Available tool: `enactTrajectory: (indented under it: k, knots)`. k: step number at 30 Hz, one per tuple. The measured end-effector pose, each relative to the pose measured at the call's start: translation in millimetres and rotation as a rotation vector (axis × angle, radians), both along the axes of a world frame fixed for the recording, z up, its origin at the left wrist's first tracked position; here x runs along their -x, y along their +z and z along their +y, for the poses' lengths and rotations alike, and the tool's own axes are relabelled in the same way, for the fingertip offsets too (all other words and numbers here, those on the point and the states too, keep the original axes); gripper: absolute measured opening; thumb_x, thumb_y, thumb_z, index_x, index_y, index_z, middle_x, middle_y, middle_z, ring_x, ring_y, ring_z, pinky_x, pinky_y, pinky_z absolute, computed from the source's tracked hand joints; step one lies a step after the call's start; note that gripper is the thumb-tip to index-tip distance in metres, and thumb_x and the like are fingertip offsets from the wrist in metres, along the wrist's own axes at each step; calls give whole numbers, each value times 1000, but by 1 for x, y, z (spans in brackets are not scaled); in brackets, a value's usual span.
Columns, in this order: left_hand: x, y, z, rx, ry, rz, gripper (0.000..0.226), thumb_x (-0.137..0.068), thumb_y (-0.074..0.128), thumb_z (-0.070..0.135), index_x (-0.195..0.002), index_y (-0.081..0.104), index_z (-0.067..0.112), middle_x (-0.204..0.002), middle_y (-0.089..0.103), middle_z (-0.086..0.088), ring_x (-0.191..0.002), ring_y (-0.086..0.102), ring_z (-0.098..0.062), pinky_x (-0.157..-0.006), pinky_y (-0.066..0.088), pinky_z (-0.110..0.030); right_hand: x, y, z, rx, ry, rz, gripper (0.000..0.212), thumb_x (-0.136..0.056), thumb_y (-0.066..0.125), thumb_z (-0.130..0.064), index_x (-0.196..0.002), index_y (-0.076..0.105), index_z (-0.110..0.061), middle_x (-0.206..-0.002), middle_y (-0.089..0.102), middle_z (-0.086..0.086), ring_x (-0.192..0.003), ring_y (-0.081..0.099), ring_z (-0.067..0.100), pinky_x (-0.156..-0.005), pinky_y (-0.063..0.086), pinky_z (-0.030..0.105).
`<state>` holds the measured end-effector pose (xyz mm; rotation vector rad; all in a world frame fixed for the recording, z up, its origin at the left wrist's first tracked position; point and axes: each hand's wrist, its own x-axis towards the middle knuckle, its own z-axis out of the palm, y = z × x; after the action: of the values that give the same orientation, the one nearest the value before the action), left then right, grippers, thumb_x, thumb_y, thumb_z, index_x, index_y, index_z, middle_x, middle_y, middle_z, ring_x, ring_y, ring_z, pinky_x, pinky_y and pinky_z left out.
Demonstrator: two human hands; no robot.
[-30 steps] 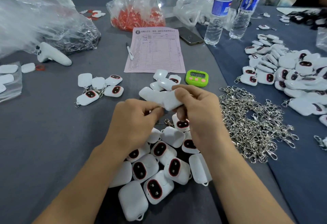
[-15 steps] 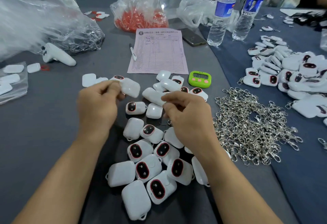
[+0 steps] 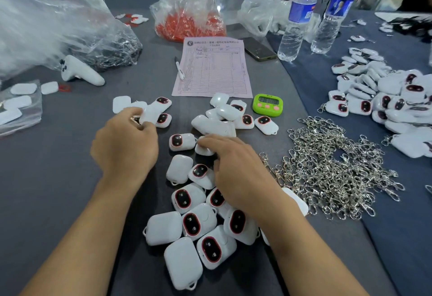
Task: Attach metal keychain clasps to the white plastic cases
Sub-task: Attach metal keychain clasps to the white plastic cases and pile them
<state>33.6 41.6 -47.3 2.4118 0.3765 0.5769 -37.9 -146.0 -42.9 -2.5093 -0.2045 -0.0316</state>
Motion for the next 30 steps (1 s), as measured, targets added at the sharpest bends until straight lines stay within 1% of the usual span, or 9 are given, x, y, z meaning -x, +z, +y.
enactTrajectory:
  k: [2, 4, 8, 12, 18, 22, 24, 27, 30]
  knots:
    - [8, 1, -13, -81, -123, -21, 18, -86, 59, 36, -94, 74, 32, -88, 74, 4, -84, 63, -31, -69, 44, -33, -1, 0, 1, 25, -13, -36, 57, -89, 56, -6, -141, 58, -30, -149, 54, -12, -135, 44, 18, -115, 33, 38]
    - [14, -1, -24, -136, -233, 47, 17, -84, 61, 42, -87, 75, 33, -83, 72, 7, -79, 61, -26, -68, 47, -32, -1, -1, -1, 42, -46, -86, 51, -88, 58, -6, -133, 63, -30, -139, 59, -11, -124, 49, 19, -105, 39, 33]
    - [19, -7, -38, -113, -443, 80, 16, -85, 69, 45, -90, 76, 32, -86, 64, 10, -83, 58, -18, -74, 44, -31, -3, -4, -3, 70, -118, -103, 30, -88, 59, -11, -115, 62, -25, -122, 58, -5, -108, 50, 24, -90, 41, 37]
    - [24, -8, -44, -88, -599, 114, 25, -82, 67, 56, -94, 75, 35, -87, 64, 13, -81, 58, -8, -73, 44, -28, -5, -6, -9, 121, -125, -98, 37, -84, 58, -6, -115, 56, -27, -116, 61, -5, -102, 49, 24, -82, 39, 37]
    - [28, -1, -43, 46, -543, 171, 21, -73, 62, 59, -91, 71, 51, -74, 68, 27, -73, 64, 3, -74, 57, -32, -4, 8, -29, -321, -346, -199, 43, -87, 54, 0, -112, 71, -31, -96, 64, -19, -76, 50, 2, -70, 37, 9]
    - [32, 1, -45, 34, -523, 151, 18, -76, 64, 55, -93, 71, 51, -75, 68, 29, -75, 63, 4, -75, 57, -31, -9, 14, -60, -205, -525, -224, 36, -85, 54, 2, -104, 75, -21, -123, 60, -3, -97, 49, 6, -83, 31, 14]
    - [34, 0, -47, 46, -531, 134, 24, -74, 61, 57, -93, 72, 49, -76, 69, 28, -75, 64, 3, -75, 57, -31, -10, 14, -70, -140, -589, -123, 32, -84, 55, 2, -89, 75, -22, -112, 59, -1, -92, 54, 14, -74, 33, 20]
    - [36, 2, -50, 67, -542, 107, 24, -76, 61, 54, -94, 74, 46, -77, 70, 27, -75, 65, 1, -76, 57, -32, -10, 14, -67, -51, -565, -23, 30, -85, 54, -4, -68, 70, -23, -77, 62, -3, -69, 56, 18, -57, 38, 27]
    - [36, 2, -51, 82, -533, 69, 23, -83, 68, 41, -105, 76, 40, -85, 73, 23, -79, 65, -2, -83, 57, -33, -9, 12, -60, 47, -454, 38, 19, -90, 60, -18, -80, 75, -22, -80, 72, 1, -76, 65, 24, -68, 51, 31]
